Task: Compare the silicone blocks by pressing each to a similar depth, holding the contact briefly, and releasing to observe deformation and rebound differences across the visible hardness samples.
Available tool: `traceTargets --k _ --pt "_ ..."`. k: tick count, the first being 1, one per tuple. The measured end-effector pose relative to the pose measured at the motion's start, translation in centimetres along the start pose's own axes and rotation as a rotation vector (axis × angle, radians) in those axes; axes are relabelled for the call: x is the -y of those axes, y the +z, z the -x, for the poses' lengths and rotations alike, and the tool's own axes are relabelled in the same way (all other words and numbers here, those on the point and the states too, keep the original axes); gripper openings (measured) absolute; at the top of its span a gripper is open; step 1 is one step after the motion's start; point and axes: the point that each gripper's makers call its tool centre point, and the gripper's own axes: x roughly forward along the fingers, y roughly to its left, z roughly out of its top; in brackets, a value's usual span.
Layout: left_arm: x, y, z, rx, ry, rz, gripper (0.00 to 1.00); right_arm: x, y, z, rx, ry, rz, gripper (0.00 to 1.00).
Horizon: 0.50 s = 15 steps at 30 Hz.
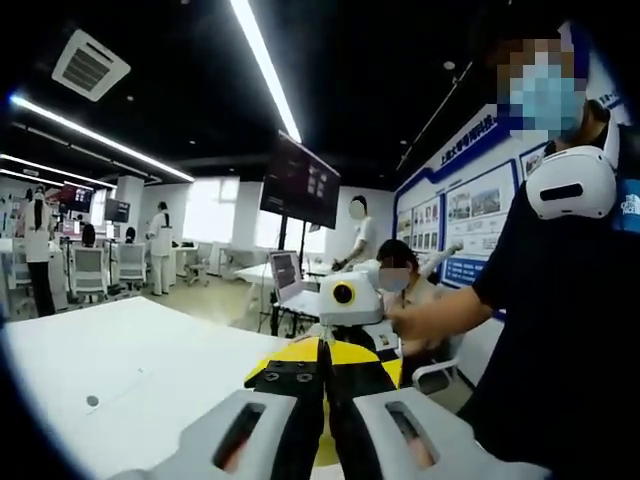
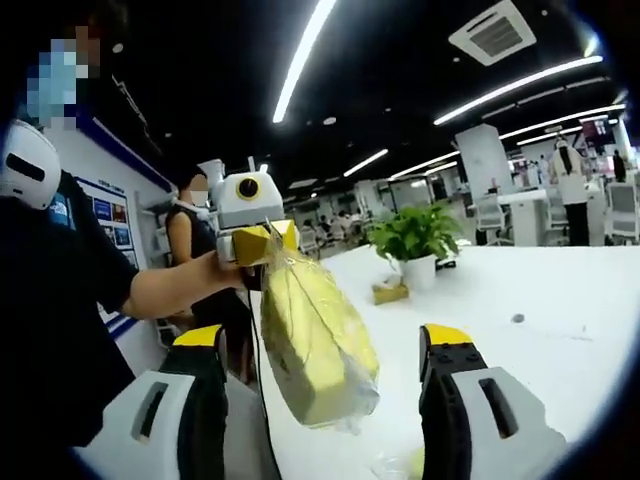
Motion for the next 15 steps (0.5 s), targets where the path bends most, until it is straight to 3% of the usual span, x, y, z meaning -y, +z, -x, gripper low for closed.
traceTargets --k 8,15 --pt "-0.41 0.18 0.38 0.013 0.016 0.003 0.0 0.42 0.46 0.1 0.042 -0.042 0.013 0.96" --pt "-0.72 -0.14 0.74 0.014 0.037 0.014 0.0 0.96 -0.08 0.91 0.02 -0.094 0.043 0.96"
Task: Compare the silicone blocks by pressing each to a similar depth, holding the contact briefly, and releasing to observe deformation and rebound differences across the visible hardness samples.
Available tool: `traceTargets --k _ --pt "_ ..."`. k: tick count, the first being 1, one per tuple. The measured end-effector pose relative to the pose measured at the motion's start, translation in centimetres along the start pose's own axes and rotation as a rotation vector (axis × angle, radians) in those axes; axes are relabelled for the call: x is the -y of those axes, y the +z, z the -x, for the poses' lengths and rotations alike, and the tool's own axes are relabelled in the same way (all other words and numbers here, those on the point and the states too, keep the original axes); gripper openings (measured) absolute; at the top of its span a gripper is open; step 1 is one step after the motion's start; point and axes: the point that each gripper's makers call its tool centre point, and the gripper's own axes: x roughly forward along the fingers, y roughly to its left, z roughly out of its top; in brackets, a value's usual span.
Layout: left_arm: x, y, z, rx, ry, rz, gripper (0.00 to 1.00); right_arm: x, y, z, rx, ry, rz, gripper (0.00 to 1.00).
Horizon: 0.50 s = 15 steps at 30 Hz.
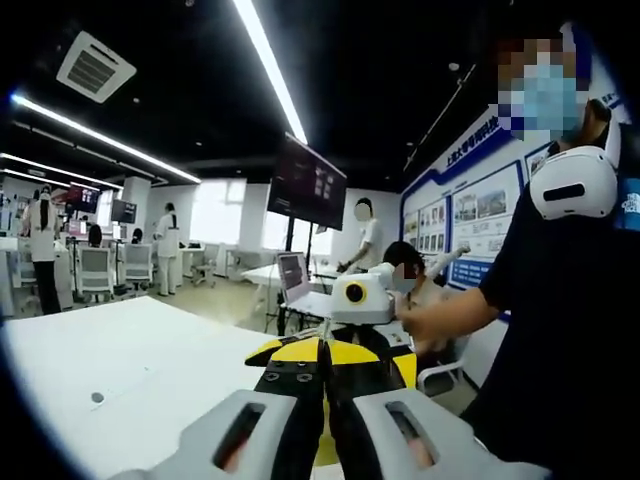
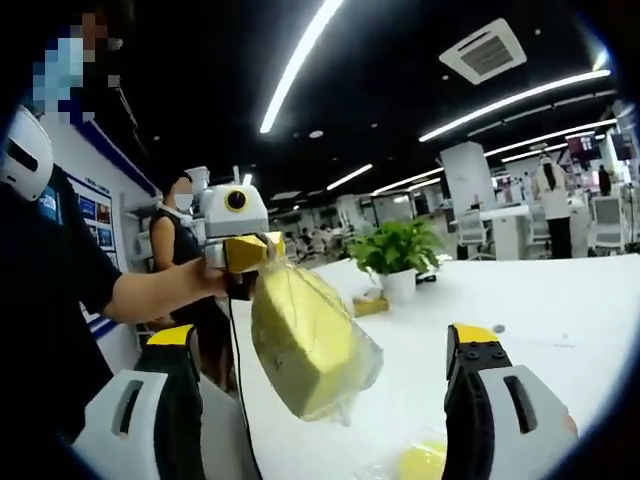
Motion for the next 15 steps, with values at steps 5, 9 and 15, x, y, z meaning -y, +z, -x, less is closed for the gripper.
traceTargets --k 5,9,15 --pt "-0.6 -0.5 0.4 -0.004 0.033 0.004 0.0 1.5 -0.6 1.6 -0.03 -0.094 0.05 0.96" --pt "-1.7 -1.3 0.9 -0.014 0.083 0.018 0.0 1.9 -1.1 3.0 -0.035 -0.122 0.054 0.9" --pt "-3.3 -2.2 1.8 -0.011 0.154 0.047 0.0 2.8 -2.5 5.3 -0.073 -0.196 0.087 0.88"
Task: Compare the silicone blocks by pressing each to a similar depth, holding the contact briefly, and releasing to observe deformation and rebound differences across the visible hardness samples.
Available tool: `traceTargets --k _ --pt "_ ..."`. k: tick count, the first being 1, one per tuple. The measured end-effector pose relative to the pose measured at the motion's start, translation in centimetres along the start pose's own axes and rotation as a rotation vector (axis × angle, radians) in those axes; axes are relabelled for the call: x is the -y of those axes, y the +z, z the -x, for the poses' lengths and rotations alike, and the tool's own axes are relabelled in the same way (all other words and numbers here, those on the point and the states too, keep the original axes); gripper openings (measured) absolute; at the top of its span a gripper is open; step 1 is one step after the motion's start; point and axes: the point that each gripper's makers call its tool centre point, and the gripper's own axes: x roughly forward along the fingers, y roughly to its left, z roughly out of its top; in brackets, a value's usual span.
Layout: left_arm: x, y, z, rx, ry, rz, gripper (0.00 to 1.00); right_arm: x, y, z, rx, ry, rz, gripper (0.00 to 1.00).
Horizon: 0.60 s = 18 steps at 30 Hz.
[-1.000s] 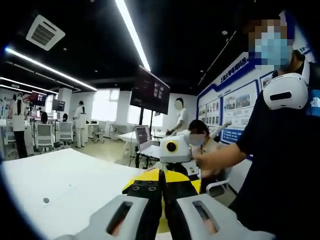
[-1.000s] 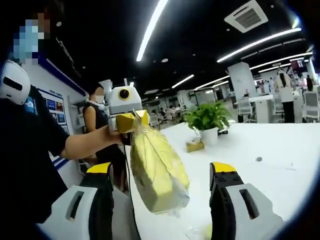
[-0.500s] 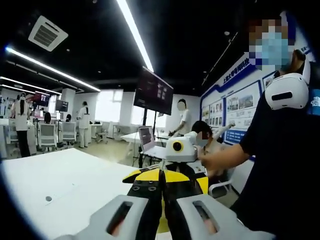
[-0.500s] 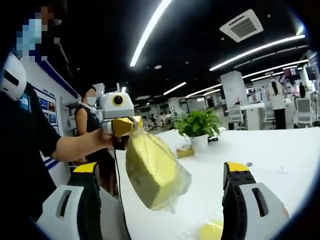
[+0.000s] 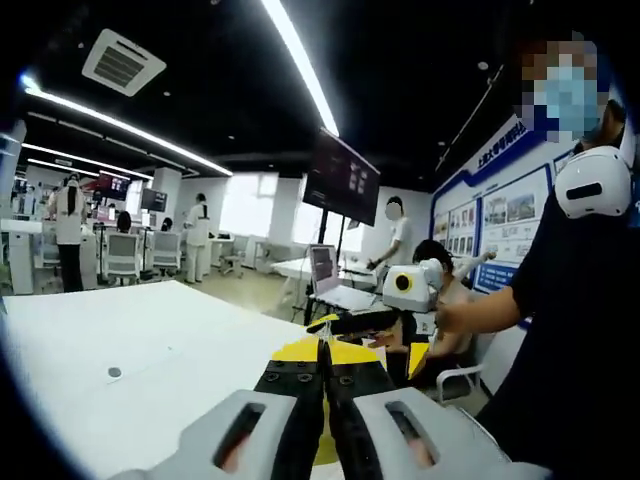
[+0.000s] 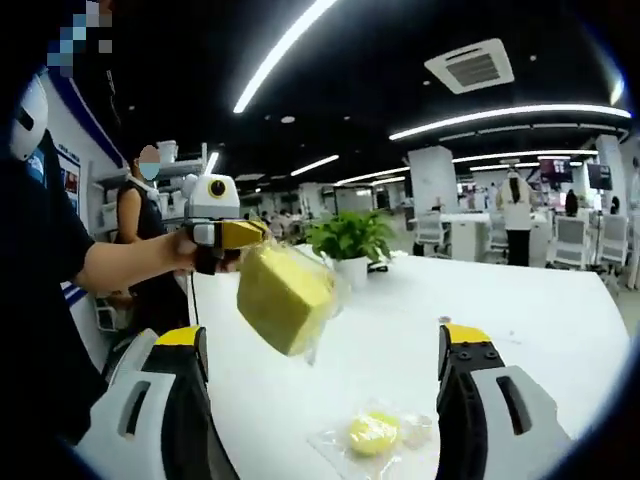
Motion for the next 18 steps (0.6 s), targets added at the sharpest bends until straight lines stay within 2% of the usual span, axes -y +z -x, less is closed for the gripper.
traceTargets --k 1,3,4,6,7,10,12,16,18 --pt "-0.6 -0.1 0.1 0.003 0.034 -0.009 0.0 0.1 -0.4 0.4 -0.004 -0.002 -0.009 0.87" --pt "-0.8 -0.5 0.3 0.0 0.038 0.023 0.0 0.6 -1.6 1.3 -0.036 -0.024 -0.048 0.86" --pt "-1.2 -0.6 0.5 0.005 0.06 0.013 0.0 0.7 -2.0 1.7 -0.042 -0.033 -0.057 0.86" --pt "-1.5 -1.2 0.7 -0.011 0.067 0.041 0.0 0.9 -3.0 2.7 -0.06 -0.043 -0.066 0.85" --pt "-2.1 -1.7 0.9 -0.027 0.104 0.025 0.0 0.9 -3.6 3.4 -0.068 -0.054 -0.066 0.85" --pt "-3.1 -2.8 1.4 -0.046 0.149 0.055 0.0 1.1 -4.8 4.9 -0.089 -0.083 -0.06 0.86" --pt "-3.7 -3.4 1.8 -0.049 0.174 0.079 0.0 1.5 -5.5 5.9 -0.092 -0.107 -0.075 0.89" --pt "-4.4 -4.0 2.6 -0.034 0.214 0.114 0.0 2.5 -6.1 7.8 -0.053 -0.184 -0.108 0.96" --pt "-4.7 -4.4 2.9 -0.037 0.232 0.125 0.0 3.3 -7.1 8.9 -0.075 -0.237 -0.13 0.96"
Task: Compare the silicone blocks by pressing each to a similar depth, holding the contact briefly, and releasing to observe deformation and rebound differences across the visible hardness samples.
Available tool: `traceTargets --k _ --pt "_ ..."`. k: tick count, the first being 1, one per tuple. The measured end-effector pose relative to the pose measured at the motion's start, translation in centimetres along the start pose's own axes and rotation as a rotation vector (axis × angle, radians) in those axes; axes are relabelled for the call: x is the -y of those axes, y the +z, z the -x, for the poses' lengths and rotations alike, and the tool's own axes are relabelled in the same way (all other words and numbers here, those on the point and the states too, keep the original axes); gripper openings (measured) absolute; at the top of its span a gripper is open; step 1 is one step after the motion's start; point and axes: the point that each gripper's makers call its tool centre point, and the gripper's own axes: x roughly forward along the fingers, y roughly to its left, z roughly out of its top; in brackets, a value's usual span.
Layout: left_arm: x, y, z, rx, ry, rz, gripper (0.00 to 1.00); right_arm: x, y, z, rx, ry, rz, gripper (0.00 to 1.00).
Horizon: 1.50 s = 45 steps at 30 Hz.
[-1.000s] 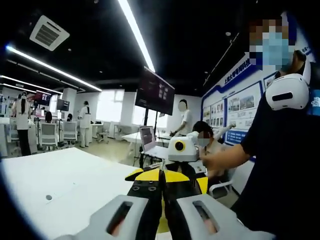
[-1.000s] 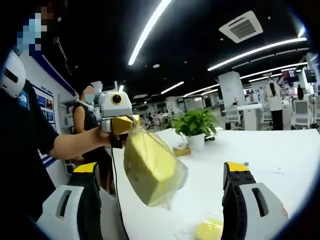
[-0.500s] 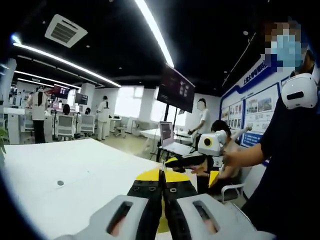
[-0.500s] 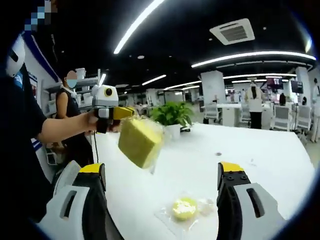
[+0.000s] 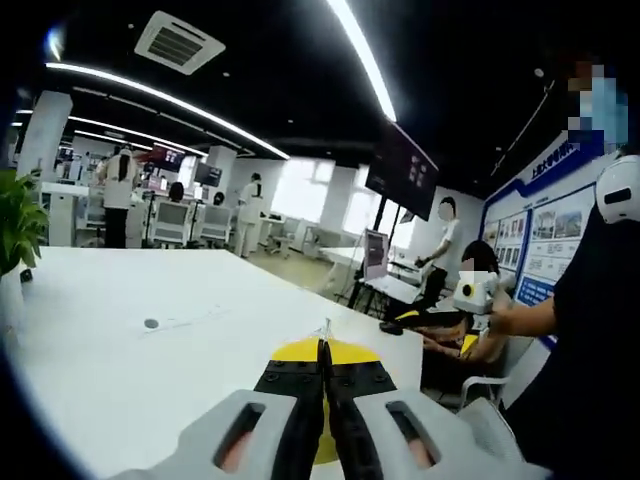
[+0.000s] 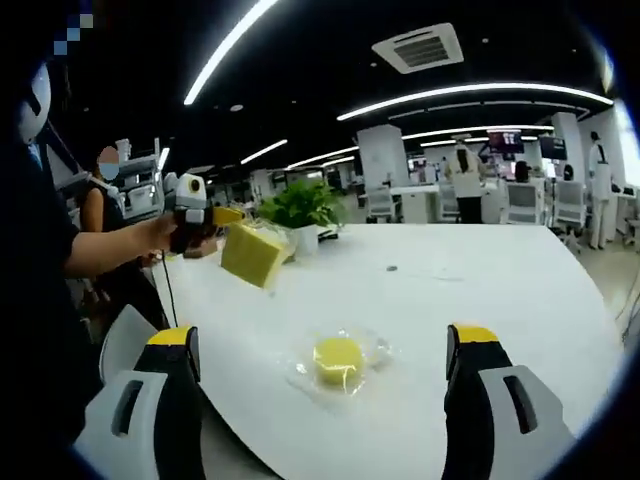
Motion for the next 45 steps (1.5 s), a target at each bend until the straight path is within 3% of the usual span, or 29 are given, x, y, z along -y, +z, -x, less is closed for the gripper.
traceTargets --k 4,6,9,12,18,21,27,28,29,31,34,40,45 --pt "-1.0 -0.7 0.6 -0.002 0.05 0.013 0.0 1.2 -2.1 1.6 -0.059 -0.068 0.012 0.96" --pt "-1.5 -1.2 0.9 -0.001 0.069 0.054 0.0 1.1 -2.6 2.4 -0.061 -0.068 -0.015 0.96" --pt "-2.0 -2.1 1.2 -0.018 0.09 0.056 0.0 1.2 -3.6 3.2 -0.08 -0.072 -0.052 0.95" --pt "-2.9 -3.8 1.7 -0.054 0.129 0.093 0.0 1.3 -4.4 4.1 -0.089 -0.086 -0.083 0.92" --pt "-4.6 -6.5 2.6 -0.092 0.207 0.176 0.0 1.2 -5.0 4.7 -0.107 -0.101 -0.083 0.92" --pt "-5.4 -8.9 2.4 -0.11 0.237 0.284 0.0 1.3 -5.0 4.8 -0.11 -0.107 -0.088 0.91" --pt "-7.2 -12.7 2.6 -0.143 0.289 0.347 0.0 1.2 -3.8 5.1 -0.037 -0.104 -0.174 0.89" --pt "-7.7 -11.7 2.5 -0.057 0.287 0.382 0.0 1.2 -3.7 5.1 -0.029 -0.106 -0.179 0.89" --pt "-8.6 -11.8 2.9 -0.043 0.323 0.428 0.0 1.0 -3.6 5.1 -0.027 -0.105 -0.186 0.89" --pt "-10.1 -12.1 3.6 -0.049 0.364 0.409 0.0 1.0 -3.8 5.2 -0.03 -0.107 -0.192 0.87" --pt "-12.8 -13.6 4.5 -0.124 0.447 0.362 0.0 1.1 -4.3 5.2 -0.044 -0.114 -0.196 0.87" --pt "-15.3 -14.7 4.2 -0.166 0.473 0.375 0.0 0.9 -5.0 5.4 -0.052 -0.119 -0.215 0.87" --pt "-16.1 -15.4 3.1 -0.219 0.446 0.325 0.0 0.7 -5.4 5.3 -0.076 -0.125 -0.221 0.86"
